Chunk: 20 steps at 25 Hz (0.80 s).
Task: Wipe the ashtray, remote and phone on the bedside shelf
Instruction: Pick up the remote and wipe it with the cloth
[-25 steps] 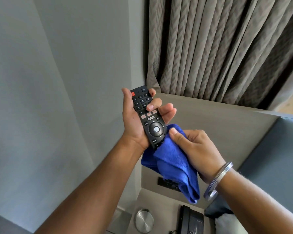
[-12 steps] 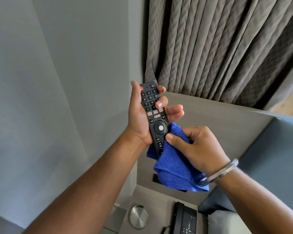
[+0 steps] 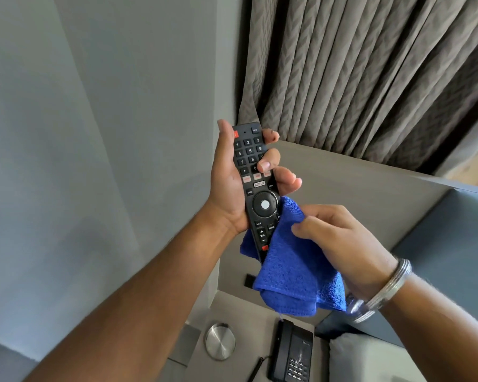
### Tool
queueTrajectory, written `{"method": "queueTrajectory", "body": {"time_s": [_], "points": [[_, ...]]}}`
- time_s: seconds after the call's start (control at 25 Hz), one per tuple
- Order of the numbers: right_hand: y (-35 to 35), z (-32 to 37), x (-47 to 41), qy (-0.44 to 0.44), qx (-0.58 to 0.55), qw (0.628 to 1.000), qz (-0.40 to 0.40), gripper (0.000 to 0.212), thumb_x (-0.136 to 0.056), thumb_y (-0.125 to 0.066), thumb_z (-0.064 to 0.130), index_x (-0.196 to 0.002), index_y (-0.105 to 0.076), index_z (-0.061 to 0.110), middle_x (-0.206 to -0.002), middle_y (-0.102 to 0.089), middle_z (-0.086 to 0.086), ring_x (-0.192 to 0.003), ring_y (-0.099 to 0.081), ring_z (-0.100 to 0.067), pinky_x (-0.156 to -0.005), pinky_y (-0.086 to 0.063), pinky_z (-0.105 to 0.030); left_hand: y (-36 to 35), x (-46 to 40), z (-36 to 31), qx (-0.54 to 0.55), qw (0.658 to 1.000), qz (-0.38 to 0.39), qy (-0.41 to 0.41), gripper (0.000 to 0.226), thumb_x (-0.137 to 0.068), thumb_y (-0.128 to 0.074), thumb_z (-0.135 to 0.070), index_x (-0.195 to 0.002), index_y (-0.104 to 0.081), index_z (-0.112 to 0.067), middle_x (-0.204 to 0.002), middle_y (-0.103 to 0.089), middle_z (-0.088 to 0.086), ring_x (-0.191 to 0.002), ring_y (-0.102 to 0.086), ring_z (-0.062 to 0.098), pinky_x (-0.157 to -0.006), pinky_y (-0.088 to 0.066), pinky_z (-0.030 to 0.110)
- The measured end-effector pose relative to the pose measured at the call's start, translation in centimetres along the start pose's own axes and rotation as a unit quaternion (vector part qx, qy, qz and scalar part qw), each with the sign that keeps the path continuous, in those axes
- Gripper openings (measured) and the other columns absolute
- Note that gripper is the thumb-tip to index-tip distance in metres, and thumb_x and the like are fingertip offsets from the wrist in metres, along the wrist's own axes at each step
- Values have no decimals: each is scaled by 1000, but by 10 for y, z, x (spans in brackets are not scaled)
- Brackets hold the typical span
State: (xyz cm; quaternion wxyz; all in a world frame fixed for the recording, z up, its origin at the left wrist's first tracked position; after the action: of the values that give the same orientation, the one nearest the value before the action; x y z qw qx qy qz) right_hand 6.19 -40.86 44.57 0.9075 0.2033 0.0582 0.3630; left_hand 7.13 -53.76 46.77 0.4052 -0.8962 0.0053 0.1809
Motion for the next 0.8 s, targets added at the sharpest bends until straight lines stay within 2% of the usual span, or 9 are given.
{"method": "queueTrajectory", "body": {"time_s": [0.12, 0.24, 0.28, 0.44, 0.52, 0.64, 0.72, 0.8], "points": [[0, -4, 0, 6, 33, 999, -26, 39, -71, -58, 26, -80, -55, -12, -68, -52, -34, -61, -47, -26, -58, -38, -39, -2, 2, 2, -24, 1000, -2, -14, 71, -89, -27, -75, -98, -58, -11, -55, -47, -3, -55, -67, 22, -66, -57, 38], [3, -6, 0, 3, 56, 997, -58, 27, -75, -66, 22, -74, -61, -5, -63, -55, -24, -56, -49, -22, -55, -41, -36, -3, 4, 4, -60, 998, -16, -29, 70, -89, -27, -72, -100, -56, -10, -55, -45, -3, -55, -67, 23, -70, -58, 42], [3, -6, -1, 1, 60, 996, -64, 24, -75, -67, 21, -72, -64, -2, -63, -58, -25, -56, -51, -22, -54, -43, -36, -3, 4, 4, -69, 997, -21, -34, 69, -89, -28, -72, -100, -56, -9, -56, -45, -3, -55, -68, 24, -71, -58, 43], [3, -2, 0, -4, 55, 996, -71, 34, -67, -70, 34, -71, -67, 0, -78, -63, -34, -57, -56, -24, -51, -51, -46, -3, 5, 1, -74, 996, -23, -41, 68, -88, -30, -71, -99, -56, -10, -57, -45, -3, -58, -69, 25, -75, -57, 44], [1, 0, 2, -4, 59, 996, -68, 39, -63, -70, 39, -69, -67, 0, -75, -63, -33, -55, -55, -24, -51, -49, -43, -2, 6, 1, -74, 996, -19, -39, 68, -89, -29, -72, -99, -56, -11, -57, -47, -3, -59, -70, 25, -77, -57, 44], [3, 1, 2, 19, 94, 992, -83, 38, -65, -68, 35, -62, -60, -2, -52, -51, -18, -47, -45, -16, -45, -40, -30, -2, 8, 4, -64, 997, -11, -33, 68, -89, -29, -72, -99, -58, -11, -58, -48, -3, -60, -71, 26, -76, -57, 45], [4, 6, 2, 48, 138, 984, -99, 37, -63, -63, 34, -54, -51, 1, -45, -40, 0, -41, -36, -10, -39, -33, -22, -2, 10, 9, -44, 999, -10, -26, 69, -89, -29, -73, -97, -58, -11, -57, -48, -3, -60, -71, 27, -74, -58, 44], [7, 9, 6, 77, 191, 971, -120, 33, -64, -58, 31, -50, -45, 4, -43, -34, 5, -40, -29, -8, -36, -29, -20, 0, 10, 13, -22, 1000, -13, -9, 70, -89, -28, -75, -96, -58, -11, -57, -47, -3, -60, -70, 26, -73, -59, 43]]}}
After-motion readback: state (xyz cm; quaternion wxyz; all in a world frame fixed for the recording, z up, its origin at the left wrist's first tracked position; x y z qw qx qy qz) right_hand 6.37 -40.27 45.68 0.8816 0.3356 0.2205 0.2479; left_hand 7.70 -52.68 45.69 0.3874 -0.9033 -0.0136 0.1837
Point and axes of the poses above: each hand's wrist, its own x-axis away from the middle knuckle, its own y-axis out of the back of the hand, z = x × y, the point moved 7 cm from there along -x, towards the middle knuckle
